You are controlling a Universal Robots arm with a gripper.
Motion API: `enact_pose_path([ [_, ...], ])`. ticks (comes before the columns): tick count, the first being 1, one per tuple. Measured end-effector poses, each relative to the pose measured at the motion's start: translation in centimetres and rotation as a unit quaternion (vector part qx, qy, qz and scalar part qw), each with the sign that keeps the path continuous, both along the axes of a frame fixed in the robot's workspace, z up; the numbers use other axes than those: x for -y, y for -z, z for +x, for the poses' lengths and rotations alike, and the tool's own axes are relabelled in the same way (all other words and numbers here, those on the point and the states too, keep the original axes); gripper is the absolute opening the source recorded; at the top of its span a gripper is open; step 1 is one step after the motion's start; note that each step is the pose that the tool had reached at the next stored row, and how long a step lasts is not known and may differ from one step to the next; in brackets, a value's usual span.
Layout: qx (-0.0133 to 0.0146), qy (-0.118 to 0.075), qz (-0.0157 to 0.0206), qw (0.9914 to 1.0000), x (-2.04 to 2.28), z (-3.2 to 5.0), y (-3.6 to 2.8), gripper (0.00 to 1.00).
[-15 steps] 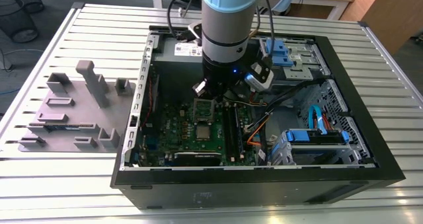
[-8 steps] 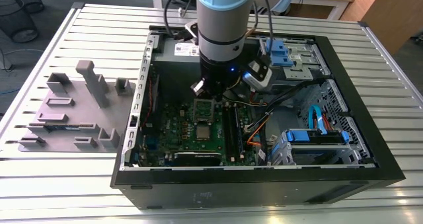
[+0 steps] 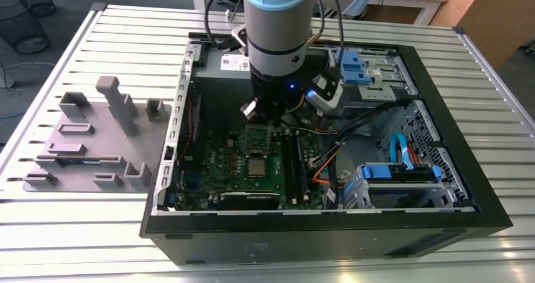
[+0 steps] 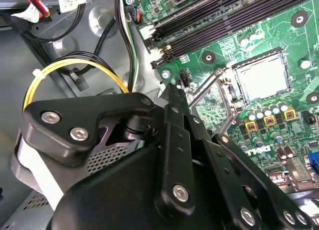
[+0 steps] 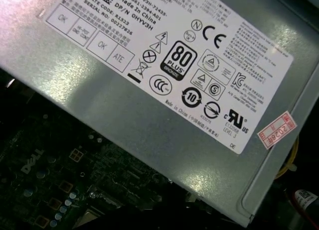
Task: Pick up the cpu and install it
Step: 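Close the cpu cover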
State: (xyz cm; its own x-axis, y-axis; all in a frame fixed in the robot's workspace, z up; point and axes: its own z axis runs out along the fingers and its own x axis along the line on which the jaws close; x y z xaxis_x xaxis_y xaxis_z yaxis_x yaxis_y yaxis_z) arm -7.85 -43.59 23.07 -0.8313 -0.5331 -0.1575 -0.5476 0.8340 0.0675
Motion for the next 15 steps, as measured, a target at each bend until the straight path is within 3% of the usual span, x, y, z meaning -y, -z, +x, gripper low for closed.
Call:
enact_pose_path([
  [12,0.0005,-0.002,-0.0011,1.00000,0.02,-0.01,-0.02,0.11],
  [15,0.0006,-0.007,-0.0028,0.99997,0.02,-0.01,-0.02,0.11],
])
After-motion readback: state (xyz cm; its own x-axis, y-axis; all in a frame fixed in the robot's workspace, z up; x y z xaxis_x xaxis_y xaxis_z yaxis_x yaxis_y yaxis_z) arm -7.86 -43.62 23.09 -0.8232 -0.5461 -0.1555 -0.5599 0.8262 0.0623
